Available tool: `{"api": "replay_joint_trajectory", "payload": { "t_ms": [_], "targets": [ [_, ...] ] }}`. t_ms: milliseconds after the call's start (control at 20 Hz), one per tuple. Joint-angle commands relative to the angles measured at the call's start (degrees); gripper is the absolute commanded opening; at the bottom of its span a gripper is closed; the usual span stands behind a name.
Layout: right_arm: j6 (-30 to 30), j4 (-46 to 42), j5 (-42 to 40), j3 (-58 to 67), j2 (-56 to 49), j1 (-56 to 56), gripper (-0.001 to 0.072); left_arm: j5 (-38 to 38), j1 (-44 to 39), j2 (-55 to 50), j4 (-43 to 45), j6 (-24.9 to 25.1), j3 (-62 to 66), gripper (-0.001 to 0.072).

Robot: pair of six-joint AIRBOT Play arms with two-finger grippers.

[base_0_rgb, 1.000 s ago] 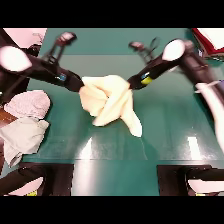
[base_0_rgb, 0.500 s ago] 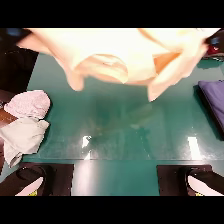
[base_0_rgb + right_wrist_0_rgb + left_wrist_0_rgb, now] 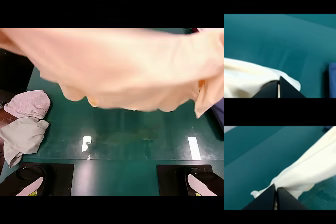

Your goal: Fold the shirts.

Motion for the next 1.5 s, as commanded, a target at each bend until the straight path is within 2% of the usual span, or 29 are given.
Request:
{"api": "replay_joint_trajectory", "payload": {
  "t_ms": [0, 150, 300, 600, 700, 750, 800, 850, 900, 1050, 1150, 1250, 1350, 1450],
  "targets": [
    [0.1, 1.0, 6.3, -4.5, -2.8, 2.9, 0.0013, -4.1, 0.0, -0.2, 4.4, -0.3, -7.5, 0.0028],
    [0.0, 7.9, 5.3, -14.4, -8.1, 5.9, 0.0013, -1.2, 0.0, -2.4, 7.9, -0.1, -21.2, 0.0028],
    [-1.3, 9.0, -2.2, -23.8, -14.3, 6.5, 0.0014, 9.0, 0.0, -8.4, 10.9, -0.1, -30.2, 0.0028],
    [-1.4, 9.1, -17.5, -29.0, -25.6, 2.0, 0.0018, 29.5, 0.0, -26.1, 11.1, -0.7, -31.4, 0.0029],
    [-1.4, 9.2, -21.7, -29.0, -27.2, 0.6, 0.0018, 32.9, 0.0, -28.9, 12.2, -4.3, -31.4, 0.0030],
    [-1.4, 9.9, -23.2, -29.0, -27.5, -0.1, 0.0042, 34.2, 0.0, -29.4, 13.3, -6.1, -31.4, 0.0134],
    [-1.4, 11.8, -24.5, -29.0, -27.6, -1.2, 0.0249, 35.3, 0.0, -29.4, 14.1, -7.3, -31.4, 0.0423],
    [-1.4, 13.8, -25.5, -29.0, -27.6, -2.4, 0.0429, 35.4, 0.0, -29.3, 15.5, -8.6, -30.7, 0.0581],
    [-1.4, 15.9, -25.4, -28.5, -27.6, -3.8, 0.0460, 33.9, 0.0, -29.2, 17.6, -9.3, -29.2, 0.0547],
    [-1.5, 18.0, -18.6, -25.2, -27.6, -8.5, 0.0453, 24.1, 2.7, -28.7, 18.1, -10.9, -22.7, 0.0548],
    [-2.3, 18.0, -13.7, -24.0, -27.1, -10.9, 0.0452, 19.1, 5.4, -26.5, 13.0, -13.8, -23.2, 0.0547],
    [-3.9, 18.0, -13.4, -25.7, -25.2, -12.4, 0.0451, 16.3, 5.6, -24.4, 5.0, -13.2, -28.6, 0.0547],
    [-5.0, 18.0, -15.7, -29.2, -22.3, -13.4, 0.0452, 18.8, 3.1, -22.0, -2.8, -13.6, -38.4, 0.0547],
    [-5.0, 18.0, -19.0, -33.5, -19.3, -13.7, 0.0451, 25.6, -1.4, -20.0, -8.3, -16.4, -48.9, 0.0547]
  ]
}}
